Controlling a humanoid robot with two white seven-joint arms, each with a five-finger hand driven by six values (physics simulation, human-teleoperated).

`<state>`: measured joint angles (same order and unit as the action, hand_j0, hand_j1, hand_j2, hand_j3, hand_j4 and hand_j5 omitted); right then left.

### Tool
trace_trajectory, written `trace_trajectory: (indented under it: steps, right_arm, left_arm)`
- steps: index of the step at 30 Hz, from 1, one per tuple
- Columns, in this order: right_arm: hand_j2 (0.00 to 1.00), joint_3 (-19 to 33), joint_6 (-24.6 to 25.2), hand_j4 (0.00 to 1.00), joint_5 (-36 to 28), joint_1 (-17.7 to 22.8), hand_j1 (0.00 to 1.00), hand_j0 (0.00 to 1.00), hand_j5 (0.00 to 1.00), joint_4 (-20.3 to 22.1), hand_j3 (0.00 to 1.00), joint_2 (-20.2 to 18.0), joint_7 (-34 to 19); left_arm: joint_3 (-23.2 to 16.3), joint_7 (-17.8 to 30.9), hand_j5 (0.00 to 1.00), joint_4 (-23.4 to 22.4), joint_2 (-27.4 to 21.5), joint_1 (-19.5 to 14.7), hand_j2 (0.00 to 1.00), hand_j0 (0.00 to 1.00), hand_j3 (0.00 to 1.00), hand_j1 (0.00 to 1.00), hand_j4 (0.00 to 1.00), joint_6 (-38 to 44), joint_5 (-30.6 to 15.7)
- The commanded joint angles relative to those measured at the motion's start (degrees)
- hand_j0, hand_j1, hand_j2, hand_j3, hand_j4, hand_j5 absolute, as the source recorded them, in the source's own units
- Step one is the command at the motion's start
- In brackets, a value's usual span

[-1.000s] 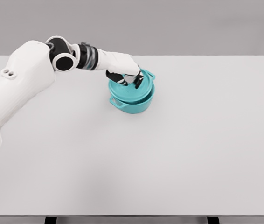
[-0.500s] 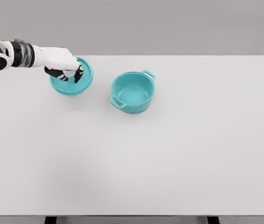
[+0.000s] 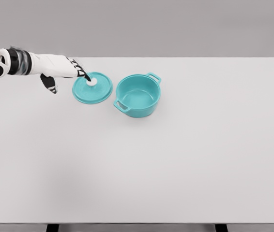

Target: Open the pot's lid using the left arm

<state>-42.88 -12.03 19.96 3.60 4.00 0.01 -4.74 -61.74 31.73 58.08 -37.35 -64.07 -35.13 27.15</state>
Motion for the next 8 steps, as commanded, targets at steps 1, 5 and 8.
trace_trajectory:
  steps: [1, 5, 8]
  right_arm:
    - [1.0, 0.0, 0.0, 1.0, 0.0, 0.0, 1.0, 1.0, 1.0, 0.0, 1.0, 0.0, 0.0]
    - [1.0, 0.0, 0.0, 1.0, 0.0, 0.0, 1.0, 1.0, 1.0, 0.0, 1.0, 0.0, 0.0]
    - [1.0, 0.0, 0.0, 1.0, 0.0, 0.0, 1.0, 1.0, 1.0, 0.0, 1.0, 0.0, 0.0]
  left_arm:
    - [0.5, -0.1, 1.0, 0.2, -3.2, 0.0, 1.0, 1.0, 1.0, 1.0, 1.0, 0.1, -1.3]
    - [1.1, -0.3, 1.0, -0.7, -8.4, 1.2, 1.0, 1.0, 1.0, 1.0, 1.0, 0.1, -8.3]
    - [1.1, -0.4, 1.0, -1.7, -8.3, 1.2, 1.0, 1.0, 1.0, 1.0, 1.0, 0.1, -8.3]
